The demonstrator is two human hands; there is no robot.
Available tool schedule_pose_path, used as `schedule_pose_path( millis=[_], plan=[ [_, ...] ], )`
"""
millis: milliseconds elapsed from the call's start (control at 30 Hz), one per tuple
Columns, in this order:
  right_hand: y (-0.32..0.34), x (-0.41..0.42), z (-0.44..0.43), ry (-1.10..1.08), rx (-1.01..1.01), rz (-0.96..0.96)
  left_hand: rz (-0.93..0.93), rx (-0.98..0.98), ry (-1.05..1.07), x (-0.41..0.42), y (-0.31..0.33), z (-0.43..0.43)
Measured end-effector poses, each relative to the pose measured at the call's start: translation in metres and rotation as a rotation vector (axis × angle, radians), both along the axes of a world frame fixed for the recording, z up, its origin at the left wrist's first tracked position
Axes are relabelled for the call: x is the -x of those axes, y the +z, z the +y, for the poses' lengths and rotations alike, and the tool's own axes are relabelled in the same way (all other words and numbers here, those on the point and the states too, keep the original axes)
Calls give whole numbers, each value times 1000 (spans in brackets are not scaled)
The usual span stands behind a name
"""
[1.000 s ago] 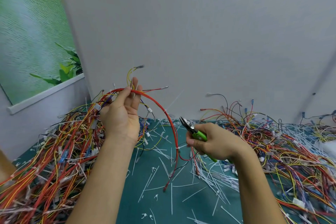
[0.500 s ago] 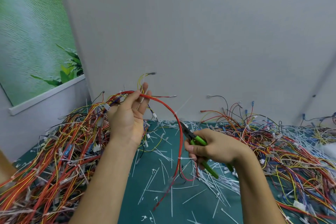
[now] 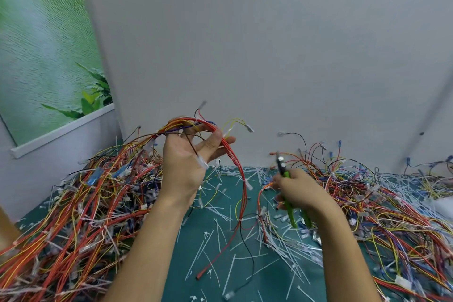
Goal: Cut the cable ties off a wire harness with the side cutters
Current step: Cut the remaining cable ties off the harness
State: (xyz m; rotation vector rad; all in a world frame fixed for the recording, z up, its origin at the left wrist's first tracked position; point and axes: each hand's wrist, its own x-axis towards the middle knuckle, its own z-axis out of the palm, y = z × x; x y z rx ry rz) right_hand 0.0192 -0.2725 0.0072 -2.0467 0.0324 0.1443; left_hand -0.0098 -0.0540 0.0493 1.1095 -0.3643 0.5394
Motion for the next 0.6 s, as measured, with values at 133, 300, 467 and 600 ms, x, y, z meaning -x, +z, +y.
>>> schedule_pose_path(
  millis=[133, 300, 467, 600],
  plan=[
    [14, 0, -5, -198, -326, -177, -28, -117, 40, 2, 0, -1],
    [43, 27, 7, -71, -590, -429, -74, -247, 62, 3, 0, -5],
    [50, 47, 43, -16, -495, -479, -89, -318, -3, 2, -9, -17],
    [50, 49, 50, -28, -490, -560, -133, -388, 28, 1, -15, -19]
  ],
)
